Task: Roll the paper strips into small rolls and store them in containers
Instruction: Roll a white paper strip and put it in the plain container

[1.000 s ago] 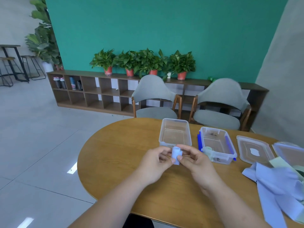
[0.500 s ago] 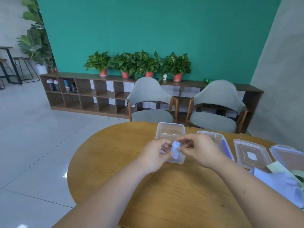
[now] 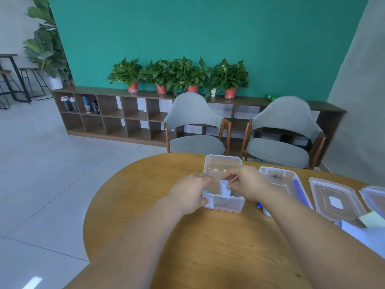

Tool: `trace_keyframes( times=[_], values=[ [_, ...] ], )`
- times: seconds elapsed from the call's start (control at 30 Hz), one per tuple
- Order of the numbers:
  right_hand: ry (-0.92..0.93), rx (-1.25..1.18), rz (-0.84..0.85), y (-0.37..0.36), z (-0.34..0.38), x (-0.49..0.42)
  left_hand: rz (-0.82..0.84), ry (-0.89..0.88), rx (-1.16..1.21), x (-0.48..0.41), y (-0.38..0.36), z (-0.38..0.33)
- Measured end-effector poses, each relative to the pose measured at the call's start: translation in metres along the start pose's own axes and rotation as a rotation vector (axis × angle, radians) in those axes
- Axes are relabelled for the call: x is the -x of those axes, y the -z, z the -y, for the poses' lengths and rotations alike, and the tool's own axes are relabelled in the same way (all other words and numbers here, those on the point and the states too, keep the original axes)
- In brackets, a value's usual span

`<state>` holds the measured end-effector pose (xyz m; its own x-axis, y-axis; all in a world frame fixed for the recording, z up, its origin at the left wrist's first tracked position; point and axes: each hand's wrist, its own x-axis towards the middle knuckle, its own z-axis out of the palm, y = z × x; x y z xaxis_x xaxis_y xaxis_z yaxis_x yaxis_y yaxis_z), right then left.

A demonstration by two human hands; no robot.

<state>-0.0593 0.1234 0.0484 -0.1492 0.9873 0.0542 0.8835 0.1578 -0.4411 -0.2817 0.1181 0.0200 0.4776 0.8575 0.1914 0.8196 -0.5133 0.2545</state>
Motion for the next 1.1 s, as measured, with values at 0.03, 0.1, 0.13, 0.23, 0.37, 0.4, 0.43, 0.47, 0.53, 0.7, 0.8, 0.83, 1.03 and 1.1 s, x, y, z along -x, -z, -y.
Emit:
trace_keyframes(
  times=[0.03, 0.1, 0.13, 0.23, 0.37, 0.4, 0.43, 0.47, 0.53, 0.7, 0.8, 0.83, 1.03, 1.1],
  values=[
    [-0.001, -0.004, 0.024, -0.002, 0.000, -0.004, -0.002, -0.001, -0.017, -0.001, -0.001, 0.003],
    [-0.007, -0.008, 0.077, -0.006, 0.001, -0.012, -0.005, -0.002, -0.041, -0.003, -0.004, 0.010],
    [-0.012, 0.001, 0.103, -0.008, 0.001, -0.016, -0.001, -0.005, -0.055, -0.004, -0.005, 0.012],
    [-0.029, 0.030, 0.181, -0.010, 0.001, -0.026, 0.021, -0.051, -0.092, -0.007, -0.006, 0.016],
    [-0.045, 0.036, 0.271, -0.011, 0.001, -0.037, 0.049, -0.068, -0.111, -0.008, -0.007, 0.017],
    [-0.040, 0.039, 0.286, -0.012, 0.001, -0.038, 0.054, -0.070, -0.110, -0.009, -0.007, 0.018],
    [-0.035, 0.039, 0.298, -0.014, 0.001, -0.040, 0.058, -0.074, -0.104, -0.009, -0.007, 0.018],
    [-0.036, 0.036, 0.307, -0.015, 0.001, -0.041, 0.062, -0.079, -0.093, -0.010, -0.007, 0.018],
    [-0.042, 0.031, 0.325, -0.018, 0.001, -0.043, 0.072, -0.086, -0.073, -0.012, -0.007, 0.019],
    [-0.011, -0.004, 0.393, -0.020, -0.001, -0.048, 0.080, -0.092, -0.044, -0.016, -0.010, 0.018],
    [0.002, -0.018, 0.449, -0.019, -0.005, -0.051, 0.087, -0.099, -0.033, -0.017, -0.010, 0.018],
    [0.006, -0.025, 0.466, -0.019, -0.006, -0.052, 0.087, -0.102, -0.031, -0.018, -0.010, 0.018],
    [0.005, -0.053, 0.528, -0.016, -0.007, -0.055, 0.110, -0.095, -0.024, -0.021, -0.012, 0.019],
    [-0.019, -0.097, 0.522, -0.017, -0.009, -0.055, 0.110, -0.096, -0.024, -0.022, -0.013, 0.020]
  ],
)
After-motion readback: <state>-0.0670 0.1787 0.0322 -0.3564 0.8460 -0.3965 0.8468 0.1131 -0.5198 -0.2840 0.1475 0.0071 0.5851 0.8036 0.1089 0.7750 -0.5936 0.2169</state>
